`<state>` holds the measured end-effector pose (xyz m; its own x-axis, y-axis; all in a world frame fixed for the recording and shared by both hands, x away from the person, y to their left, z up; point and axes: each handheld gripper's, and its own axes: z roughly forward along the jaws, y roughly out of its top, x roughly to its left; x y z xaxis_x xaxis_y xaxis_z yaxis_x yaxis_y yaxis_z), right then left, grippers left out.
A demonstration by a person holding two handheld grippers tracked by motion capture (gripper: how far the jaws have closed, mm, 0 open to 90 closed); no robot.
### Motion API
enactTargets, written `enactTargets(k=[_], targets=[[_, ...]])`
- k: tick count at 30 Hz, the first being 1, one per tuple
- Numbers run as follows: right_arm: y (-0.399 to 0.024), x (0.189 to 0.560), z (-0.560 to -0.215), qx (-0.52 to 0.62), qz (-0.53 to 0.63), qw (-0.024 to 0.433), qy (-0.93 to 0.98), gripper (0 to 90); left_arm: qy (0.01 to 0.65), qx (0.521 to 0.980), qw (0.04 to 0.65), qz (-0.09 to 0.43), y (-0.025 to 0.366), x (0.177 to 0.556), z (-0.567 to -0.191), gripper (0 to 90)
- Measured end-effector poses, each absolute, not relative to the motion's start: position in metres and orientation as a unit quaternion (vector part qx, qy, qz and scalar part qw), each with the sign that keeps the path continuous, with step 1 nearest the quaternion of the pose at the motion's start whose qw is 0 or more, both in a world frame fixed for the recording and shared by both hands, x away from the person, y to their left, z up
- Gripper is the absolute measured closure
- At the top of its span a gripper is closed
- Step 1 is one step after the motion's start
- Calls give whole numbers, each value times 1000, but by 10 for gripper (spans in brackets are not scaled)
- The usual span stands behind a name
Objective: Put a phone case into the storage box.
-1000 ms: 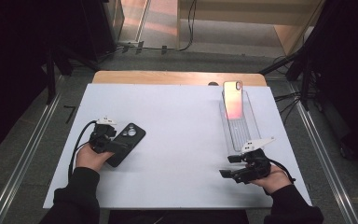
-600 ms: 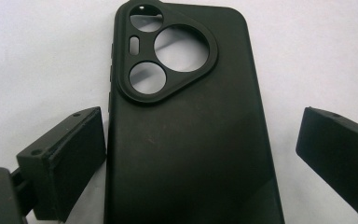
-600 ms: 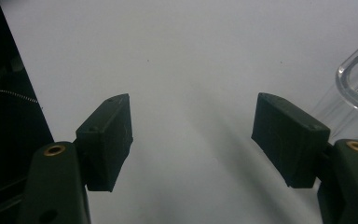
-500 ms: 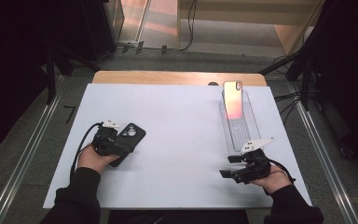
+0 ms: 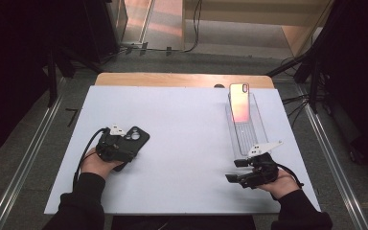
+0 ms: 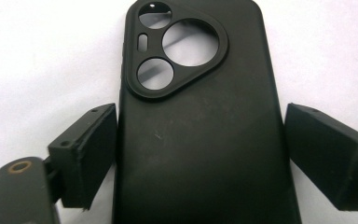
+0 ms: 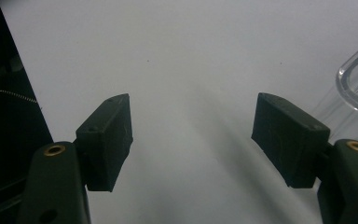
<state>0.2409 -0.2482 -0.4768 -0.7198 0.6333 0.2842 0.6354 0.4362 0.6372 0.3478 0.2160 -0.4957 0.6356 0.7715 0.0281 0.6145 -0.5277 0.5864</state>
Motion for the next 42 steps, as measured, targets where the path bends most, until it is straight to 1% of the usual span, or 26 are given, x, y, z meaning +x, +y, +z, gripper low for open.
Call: enactTargets(k=[8, 14, 17, 23, 28, 31, 37, 42], targets=[[-249, 240, -476, -376, -381, 1, -845, 266, 400, 865, 268, 139, 217, 349, -494, 138], [-249, 240, -475, -372, -387, 0, -843, 266, 418, 857, 276, 123, 220, 353, -489, 142], [-248, 240, -475, -373, -389, 0, -842, 264, 425, 848, 296, 117, 223, 353, -485, 144], [-248, 239, -473, -369, -408, 1, -835, 260, 421, 844, 314, 111, 223, 351, -472, 144], [-248, 239, -471, -371, -417, -2, -830, 257, 407, 848, 323, 105, 215, 346, -462, 144], [-247, 240, -470, -380, -409, 9, -829, 257, 395, 851, 331, 97, 207, 341, -456, 144], [-248, 239, -463, -380, -421, -4, -824, 252, 390, 850, 345, 83, 194, 335, -450, 144], [-246, 241, -462, -395, -420, 7, -817, 238, 390, 846, 359, 62, 184, 333, -446, 144]])
